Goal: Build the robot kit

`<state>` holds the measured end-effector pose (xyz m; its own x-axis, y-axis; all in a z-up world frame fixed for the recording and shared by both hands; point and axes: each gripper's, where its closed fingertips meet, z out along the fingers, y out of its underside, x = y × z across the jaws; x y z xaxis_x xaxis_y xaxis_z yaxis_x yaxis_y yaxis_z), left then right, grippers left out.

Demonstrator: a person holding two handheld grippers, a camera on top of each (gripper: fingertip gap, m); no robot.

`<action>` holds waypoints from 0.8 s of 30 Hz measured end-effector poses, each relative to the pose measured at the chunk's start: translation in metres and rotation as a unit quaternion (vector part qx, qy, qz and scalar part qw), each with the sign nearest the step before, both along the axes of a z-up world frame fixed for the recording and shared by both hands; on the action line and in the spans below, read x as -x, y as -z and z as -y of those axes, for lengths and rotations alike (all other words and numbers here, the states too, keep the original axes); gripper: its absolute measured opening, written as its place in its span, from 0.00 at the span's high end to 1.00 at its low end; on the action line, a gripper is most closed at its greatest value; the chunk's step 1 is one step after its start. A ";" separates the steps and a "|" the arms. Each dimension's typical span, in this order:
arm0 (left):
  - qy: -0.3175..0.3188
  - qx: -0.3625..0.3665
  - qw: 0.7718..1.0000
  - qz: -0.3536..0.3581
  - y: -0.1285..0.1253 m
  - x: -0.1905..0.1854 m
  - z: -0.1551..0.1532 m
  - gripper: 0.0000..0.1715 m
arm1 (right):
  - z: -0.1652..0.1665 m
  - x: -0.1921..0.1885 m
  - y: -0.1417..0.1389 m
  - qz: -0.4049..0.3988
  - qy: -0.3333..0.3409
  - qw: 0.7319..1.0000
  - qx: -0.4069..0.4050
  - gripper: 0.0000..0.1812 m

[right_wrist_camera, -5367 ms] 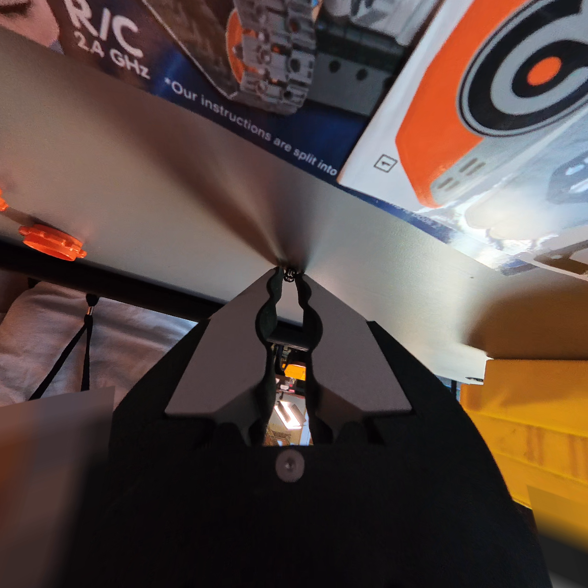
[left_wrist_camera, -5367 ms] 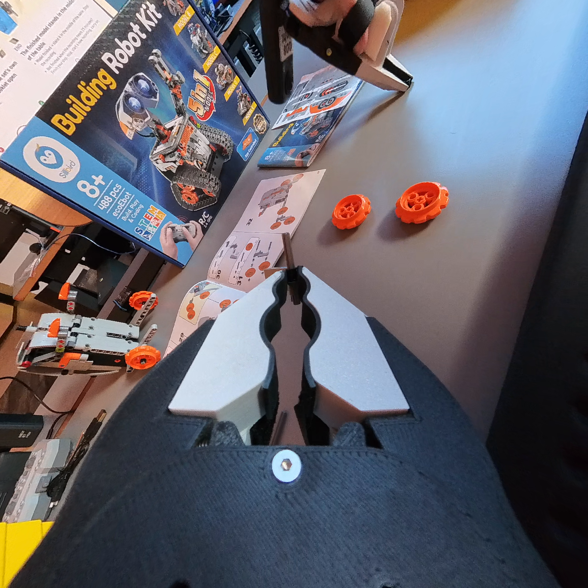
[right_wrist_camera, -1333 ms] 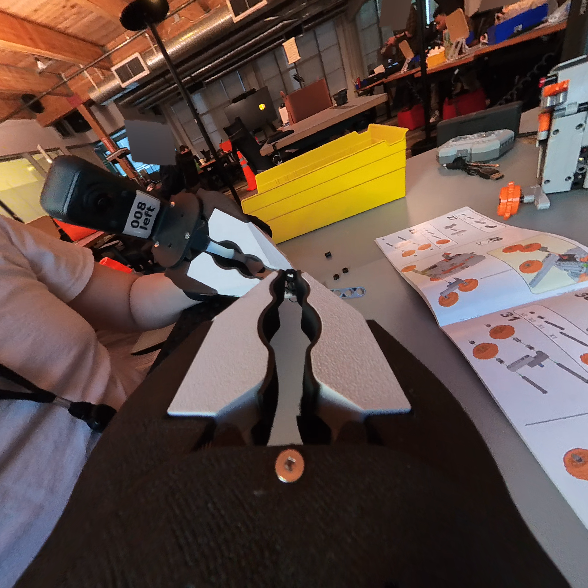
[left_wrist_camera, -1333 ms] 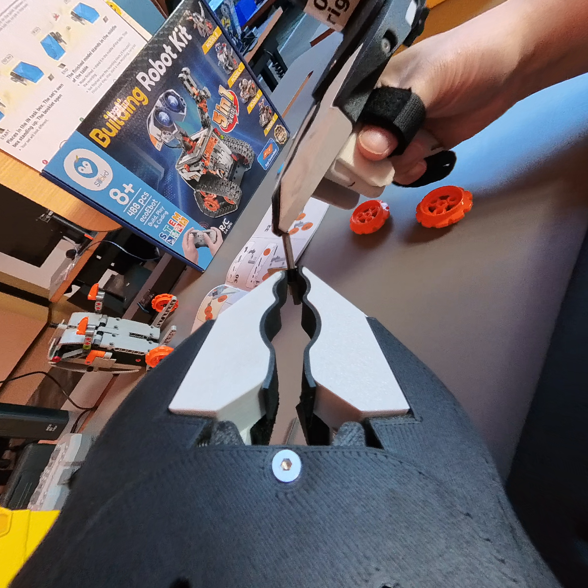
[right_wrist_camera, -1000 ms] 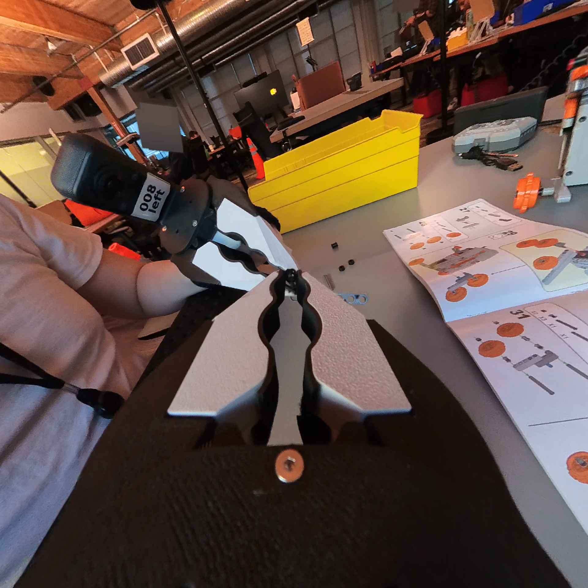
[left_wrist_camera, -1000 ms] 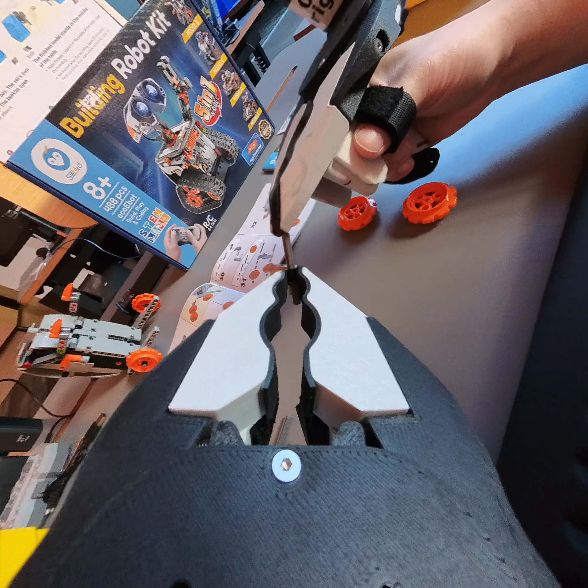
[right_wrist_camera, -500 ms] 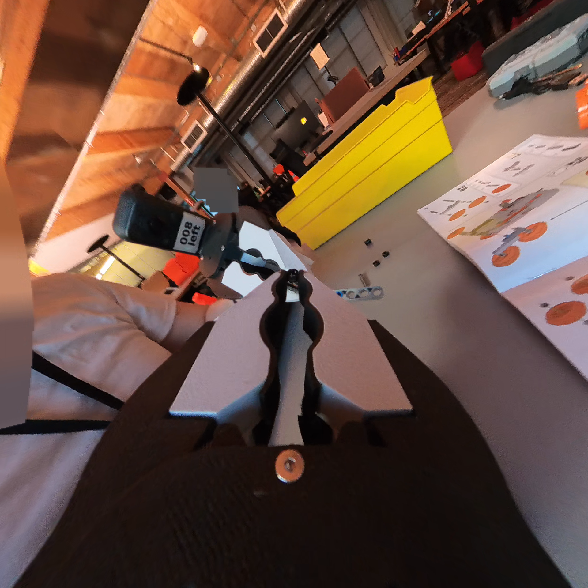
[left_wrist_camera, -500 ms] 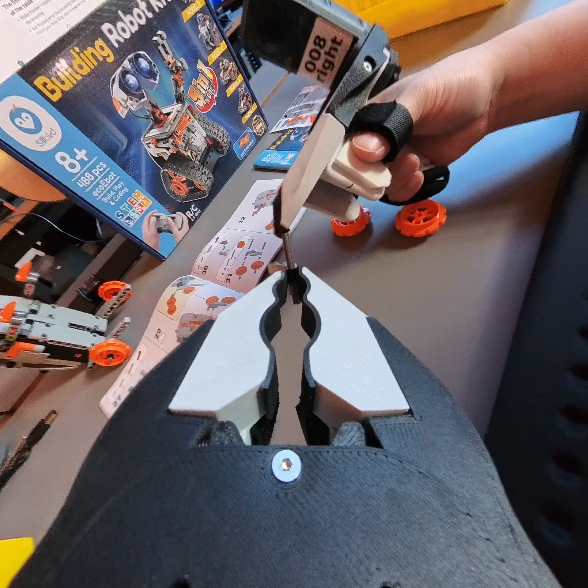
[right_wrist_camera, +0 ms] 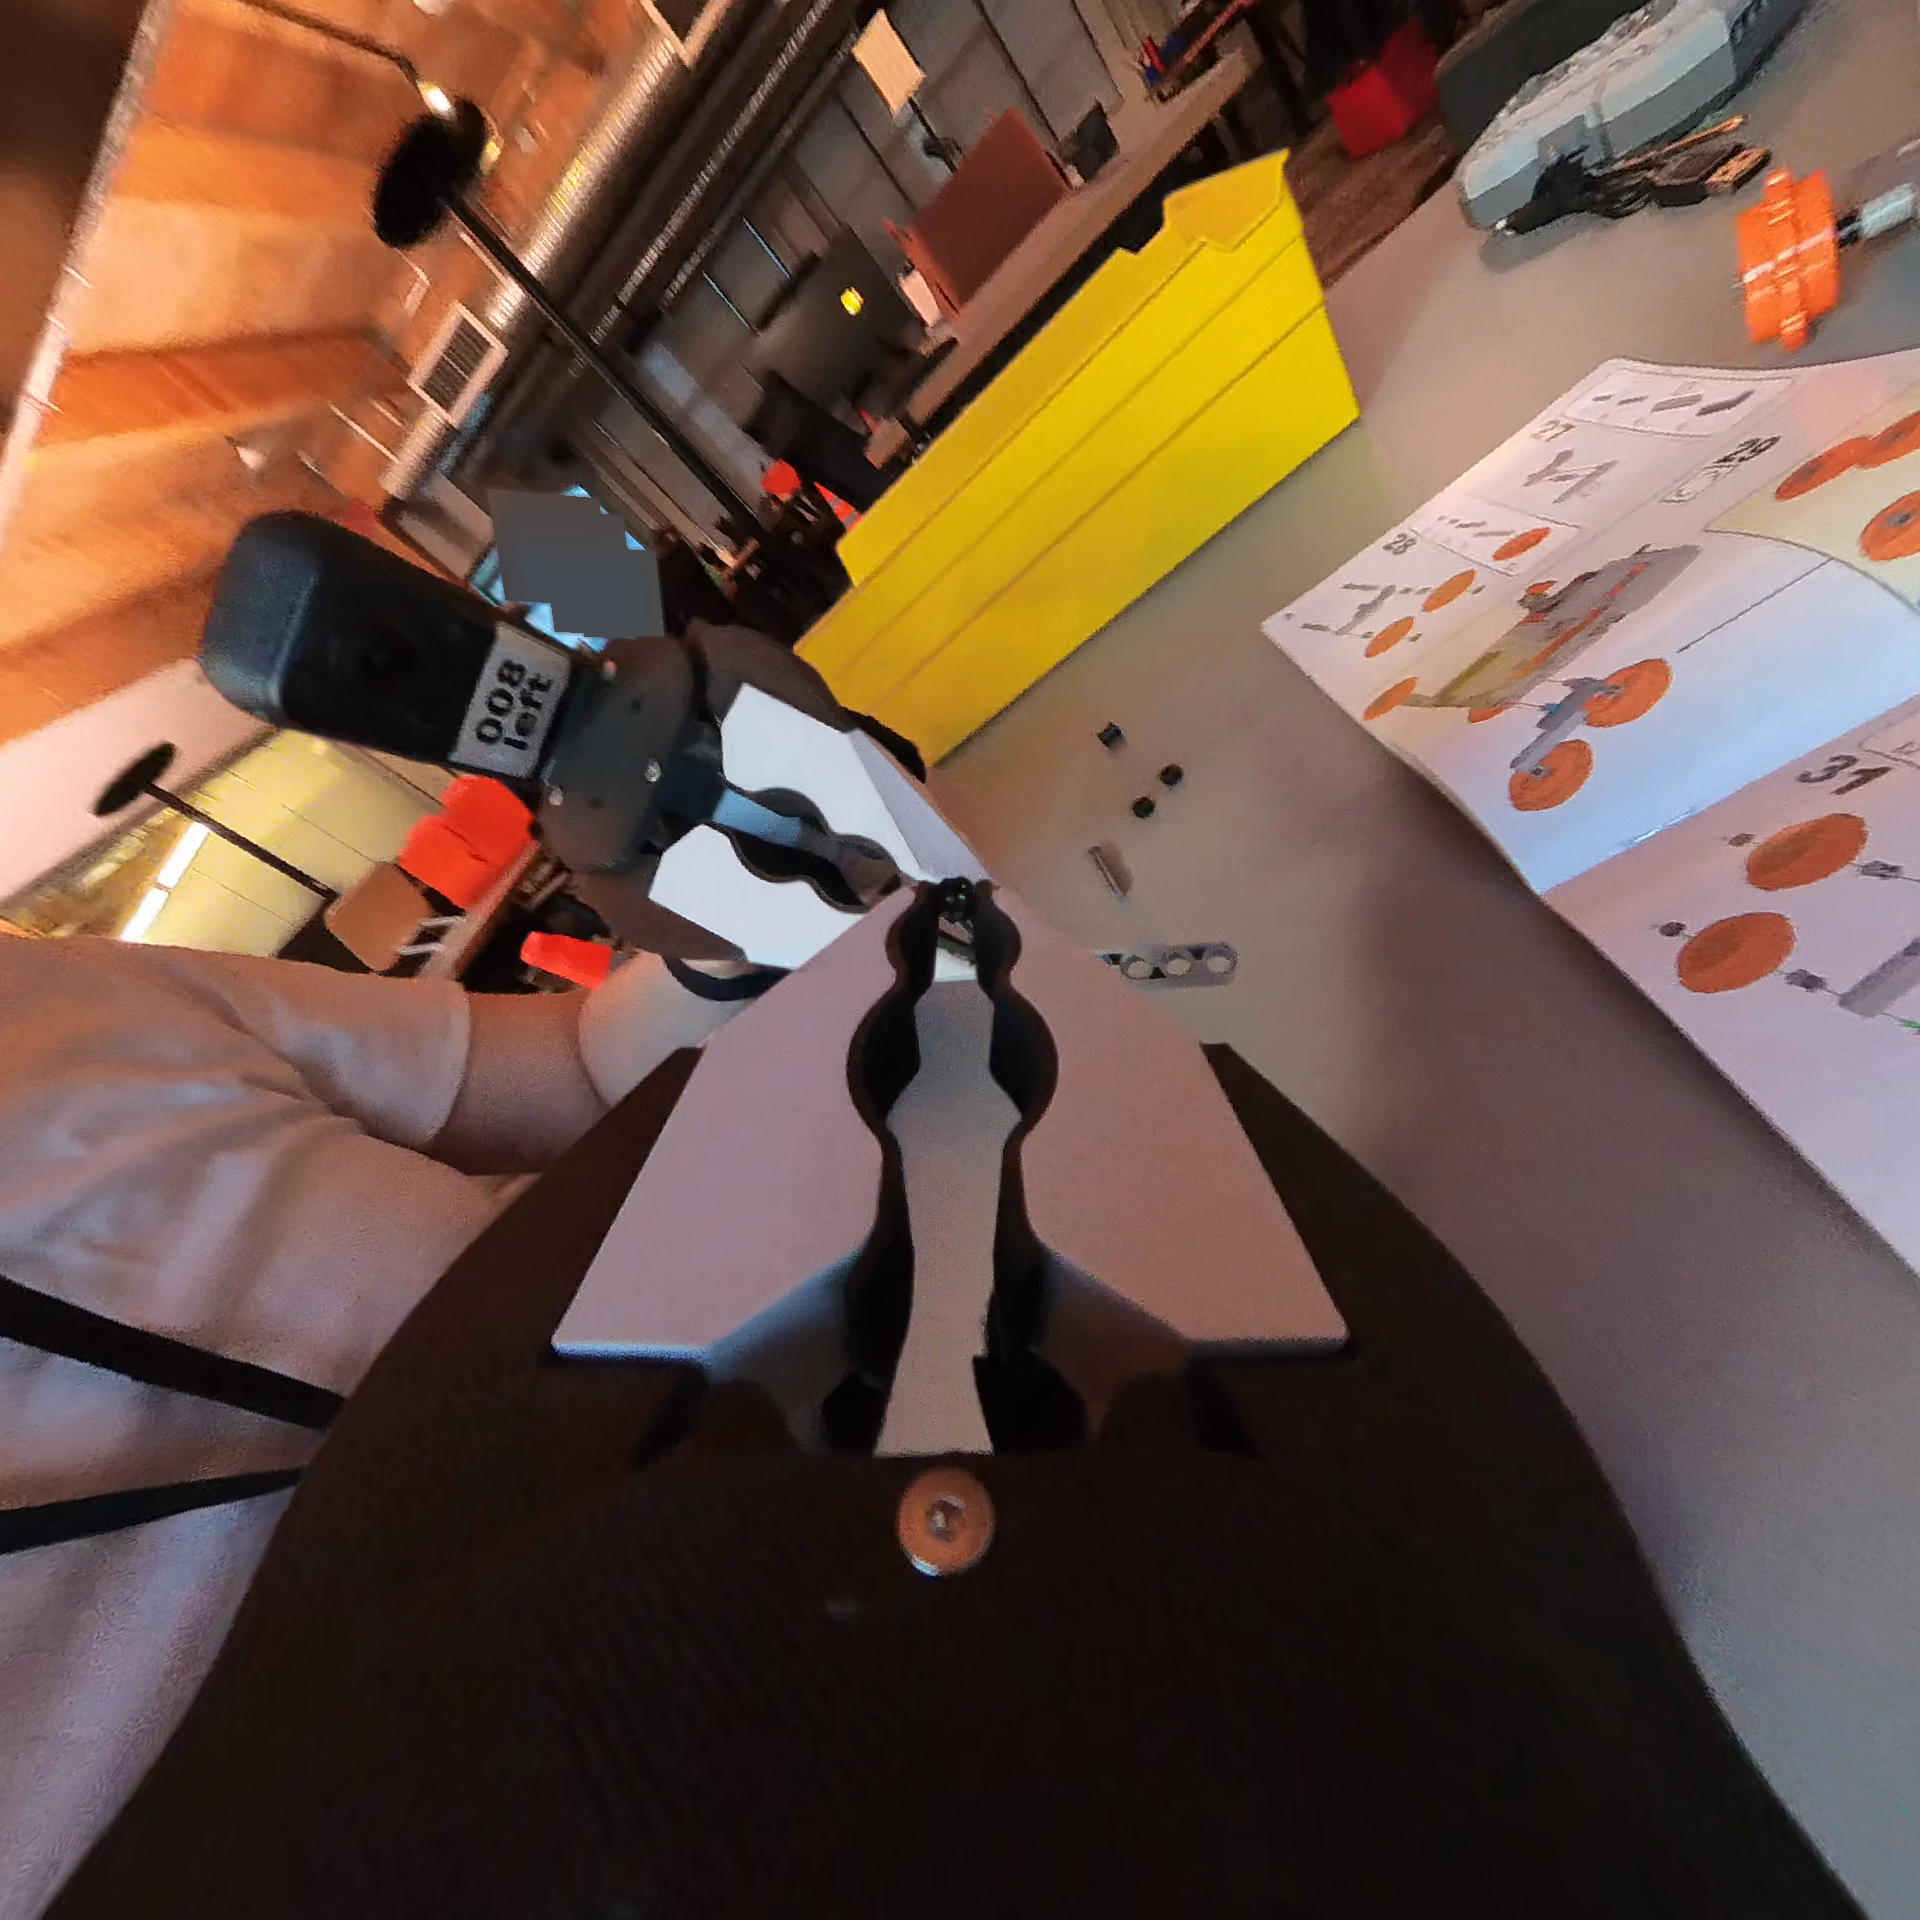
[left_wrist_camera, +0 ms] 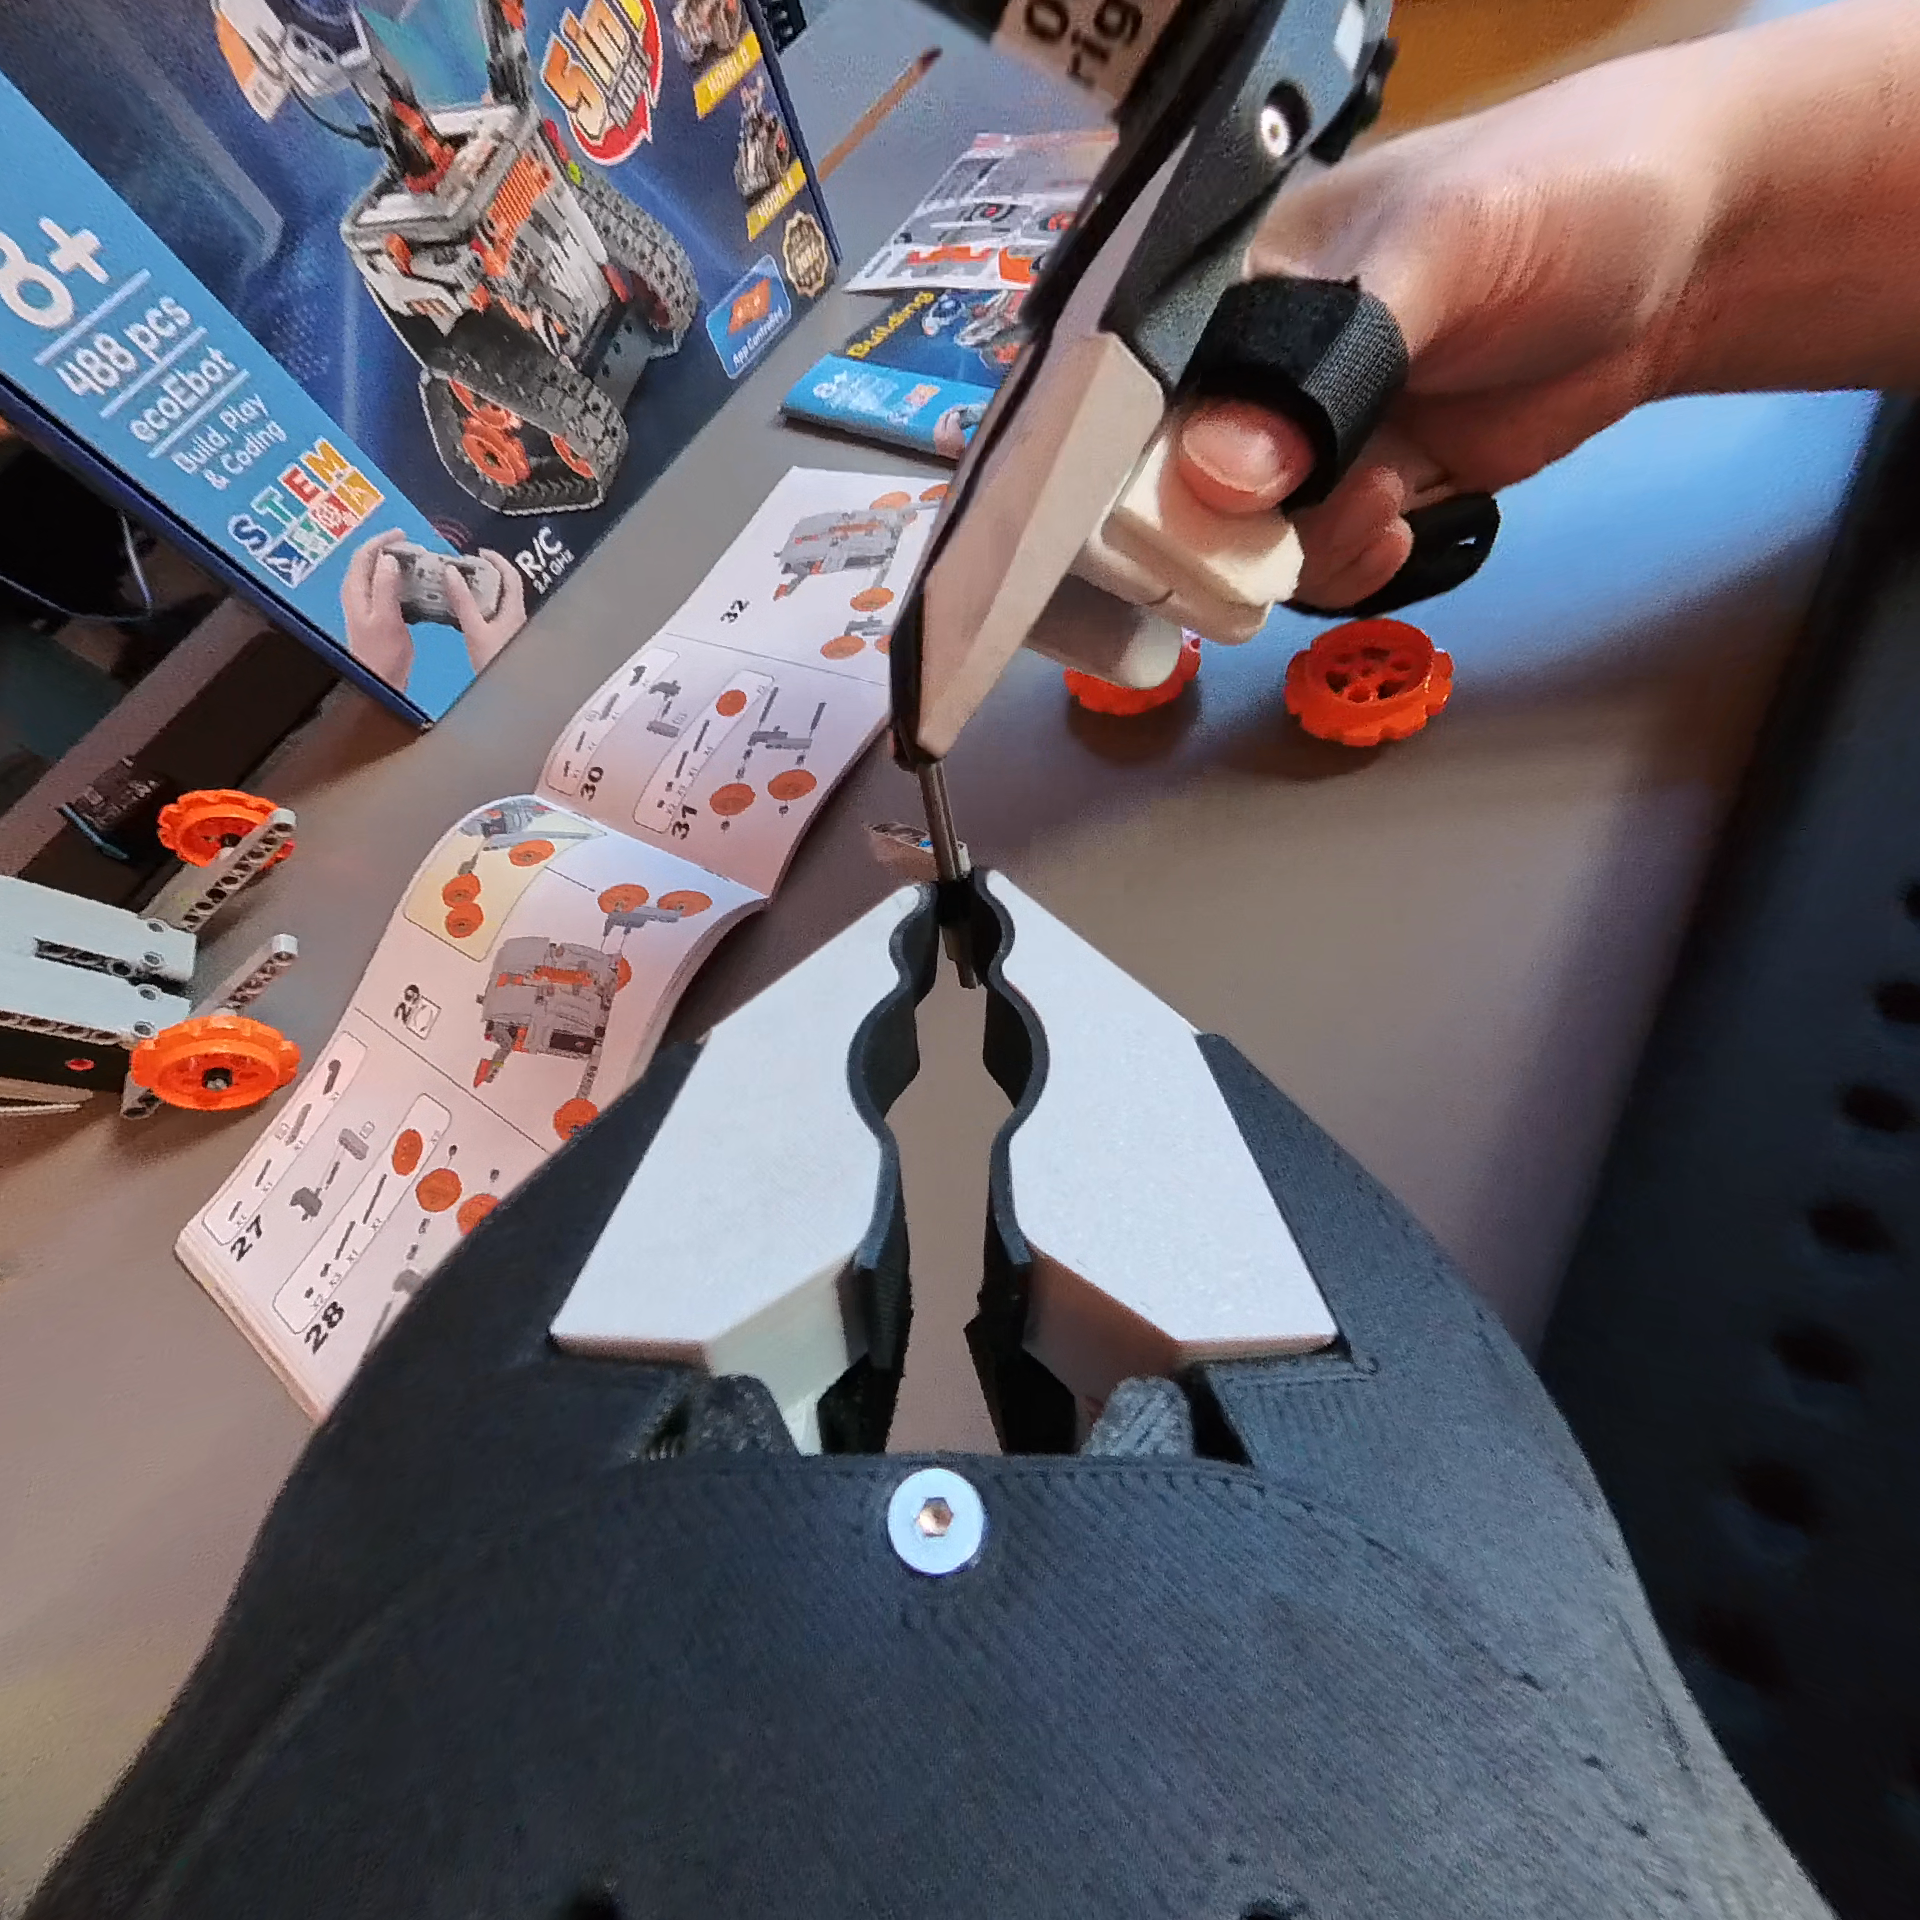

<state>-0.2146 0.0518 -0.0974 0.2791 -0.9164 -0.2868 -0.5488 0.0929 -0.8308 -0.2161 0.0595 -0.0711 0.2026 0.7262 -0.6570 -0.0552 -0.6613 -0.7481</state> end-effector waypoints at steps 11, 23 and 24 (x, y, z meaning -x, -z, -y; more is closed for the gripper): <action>-0.022 -0.035 0.997 -0.067 0.014 0.001 -0.007 0.98 | -0.007 -0.002 0.015 0.001 0.043 0.992 0.117 0.98; -0.035 0.015 0.996 -0.078 0.019 0.007 -0.013 0.98 | -0.013 0.006 0.016 -0.076 0.032 0.974 0.210 0.97; -0.034 0.018 0.996 -0.076 0.020 0.006 -0.012 0.98 | -0.012 0.005 0.017 -0.076 0.029 0.974 0.210 0.97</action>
<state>-0.2208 0.0638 -0.1170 0.2966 -0.9077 -0.2970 -0.6728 0.0222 -0.7395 -0.2213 0.0719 -0.0879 0.1130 0.3768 -0.9194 -0.1909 -0.8998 -0.3923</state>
